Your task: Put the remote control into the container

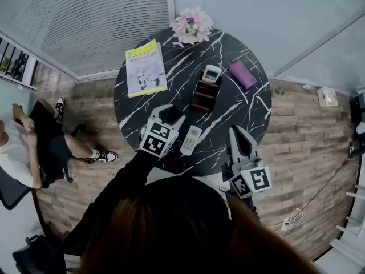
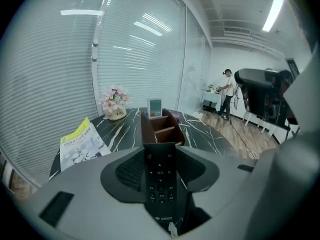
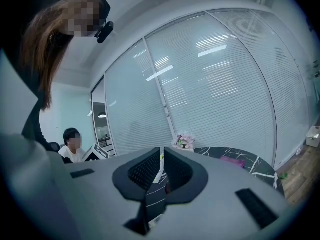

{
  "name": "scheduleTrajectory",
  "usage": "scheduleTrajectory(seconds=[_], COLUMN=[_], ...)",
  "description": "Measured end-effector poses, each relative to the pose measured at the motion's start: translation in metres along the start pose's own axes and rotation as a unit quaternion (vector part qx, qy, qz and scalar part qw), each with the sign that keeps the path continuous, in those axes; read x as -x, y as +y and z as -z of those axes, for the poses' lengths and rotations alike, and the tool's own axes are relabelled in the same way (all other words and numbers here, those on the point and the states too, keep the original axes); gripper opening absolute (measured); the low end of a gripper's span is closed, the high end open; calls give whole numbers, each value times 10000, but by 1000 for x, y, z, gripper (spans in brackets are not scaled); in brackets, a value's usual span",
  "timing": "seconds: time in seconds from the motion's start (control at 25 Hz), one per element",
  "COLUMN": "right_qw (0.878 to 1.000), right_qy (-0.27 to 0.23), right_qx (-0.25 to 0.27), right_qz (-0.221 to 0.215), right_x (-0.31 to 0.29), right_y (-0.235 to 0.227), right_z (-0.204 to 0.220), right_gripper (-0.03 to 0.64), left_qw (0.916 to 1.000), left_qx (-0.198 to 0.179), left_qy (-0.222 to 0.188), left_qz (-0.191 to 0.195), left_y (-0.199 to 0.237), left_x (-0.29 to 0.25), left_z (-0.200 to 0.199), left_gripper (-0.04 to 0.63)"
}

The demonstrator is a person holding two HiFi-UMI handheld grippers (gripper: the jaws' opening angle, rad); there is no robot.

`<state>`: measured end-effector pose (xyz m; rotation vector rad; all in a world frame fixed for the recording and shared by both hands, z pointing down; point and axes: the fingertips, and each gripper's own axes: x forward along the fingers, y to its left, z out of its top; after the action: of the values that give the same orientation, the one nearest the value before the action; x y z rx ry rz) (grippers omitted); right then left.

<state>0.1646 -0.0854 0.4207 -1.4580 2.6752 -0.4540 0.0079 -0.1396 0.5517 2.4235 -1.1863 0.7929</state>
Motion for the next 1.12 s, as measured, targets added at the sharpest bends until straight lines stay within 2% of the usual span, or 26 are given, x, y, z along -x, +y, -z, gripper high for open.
scheduleTrajectory(seconds=[0.32,0.48,0.6,0.84,1.0,1.12], right_qw=[10000,9999,9999,9994,9988,9983], right_qy=[-60,-77,-73,-81,-95,-88], right_qx=[40,35,14,-63,-100,-117], right_qz=[18,56,142,339,473,559], right_x=[4,8,13,24,32,36], right_y=[1,0,-4,-12,-18,-22], right_z=[-5,-5,-4,-1,0,-1], right_gripper=[32,32,32,32,32,32], left_qw=[9943,9878,9824,9721,9619,9596], left_qx=[86,353,381,628,391,419], left_qy=[-1057,-1509,-1820,-2253,-2662,-2744], left_qz=[-93,-148,-170,-178,-487,-453], left_y=[6,12,12,13,12,8], left_x=[3,-2,-8,-26,-29,-38], left_z=[-83,-116,-138,-169,-183,-184], left_gripper=[193,193,193,193,193,193])
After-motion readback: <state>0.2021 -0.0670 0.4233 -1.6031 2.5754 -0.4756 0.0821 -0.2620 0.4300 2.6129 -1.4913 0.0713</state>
